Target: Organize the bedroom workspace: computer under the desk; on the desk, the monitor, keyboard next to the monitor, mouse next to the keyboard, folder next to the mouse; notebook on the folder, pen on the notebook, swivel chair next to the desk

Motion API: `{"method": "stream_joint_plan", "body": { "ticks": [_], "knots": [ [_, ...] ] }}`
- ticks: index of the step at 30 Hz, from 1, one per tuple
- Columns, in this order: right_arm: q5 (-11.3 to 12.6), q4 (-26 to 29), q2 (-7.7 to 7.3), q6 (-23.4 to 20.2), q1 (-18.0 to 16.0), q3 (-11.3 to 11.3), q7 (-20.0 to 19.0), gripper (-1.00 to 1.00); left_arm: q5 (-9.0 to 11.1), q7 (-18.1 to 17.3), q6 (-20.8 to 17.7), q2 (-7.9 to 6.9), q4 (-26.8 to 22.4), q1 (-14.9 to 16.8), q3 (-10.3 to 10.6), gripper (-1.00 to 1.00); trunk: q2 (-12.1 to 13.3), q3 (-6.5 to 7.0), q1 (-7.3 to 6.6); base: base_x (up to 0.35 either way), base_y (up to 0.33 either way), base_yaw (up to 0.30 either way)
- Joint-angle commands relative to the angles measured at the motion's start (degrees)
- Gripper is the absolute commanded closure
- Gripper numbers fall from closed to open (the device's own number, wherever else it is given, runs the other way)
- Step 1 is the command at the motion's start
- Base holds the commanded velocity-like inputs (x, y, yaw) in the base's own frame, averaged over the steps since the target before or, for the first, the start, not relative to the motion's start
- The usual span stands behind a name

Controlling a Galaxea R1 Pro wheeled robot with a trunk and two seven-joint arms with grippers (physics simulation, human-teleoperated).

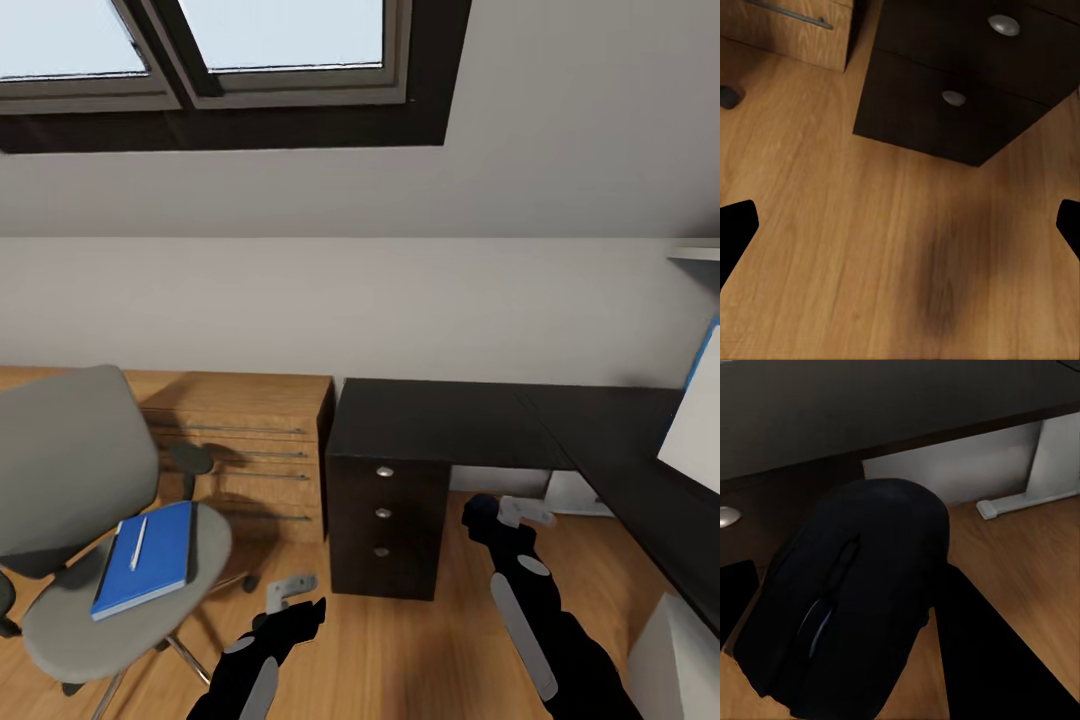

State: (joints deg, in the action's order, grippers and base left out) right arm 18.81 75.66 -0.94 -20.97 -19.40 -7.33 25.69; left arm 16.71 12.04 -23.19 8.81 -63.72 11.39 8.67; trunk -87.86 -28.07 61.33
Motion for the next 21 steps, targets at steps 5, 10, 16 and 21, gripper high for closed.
{"method": "stream_joint_plan", "body": {
  "ticks": [5, 10, 16, 21],
  "knots": [
    [0.54, 0.17, -0.03, 0.03, -0.03, -0.23, 0.67, 1.00, 0.57, 0.53, -0.13, -0.02, -0.14, 0.03, 0.12, -1.00, -0.03, -0.07, 0.03, 0.327, -0.073, 0.000],
    [0.53, 0.28, -0.03, 0.09, -0.03, -0.23, 0.67, 1.00, 0.52, 0.47, 0.31, -0.02, -0.40, 0.03, 0.12, -1.00, -0.03, -0.07, 0.03, 0.327, -0.120, 0.000],
    [0.55, 0.48, 0.04, 0.14, -0.03, -0.23, 0.67, 1.00, 0.52, 0.22, 7.97, -1.25, -2.80, -0.41, 0.27, -1.00, -0.03, -0.07, 0.03, 0.327, -0.115, 0.000],
    [0.61, 0.45, 0.06, 0.14, -0.03, -0.23, 0.67, 1.00, 0.66, 0.08, 9.00, -3.86, -15.77, -7.39, 0.37, -1.00, -0.03, -0.07, 0.03, 0.327, -0.025, 0.000]
  ]
}}
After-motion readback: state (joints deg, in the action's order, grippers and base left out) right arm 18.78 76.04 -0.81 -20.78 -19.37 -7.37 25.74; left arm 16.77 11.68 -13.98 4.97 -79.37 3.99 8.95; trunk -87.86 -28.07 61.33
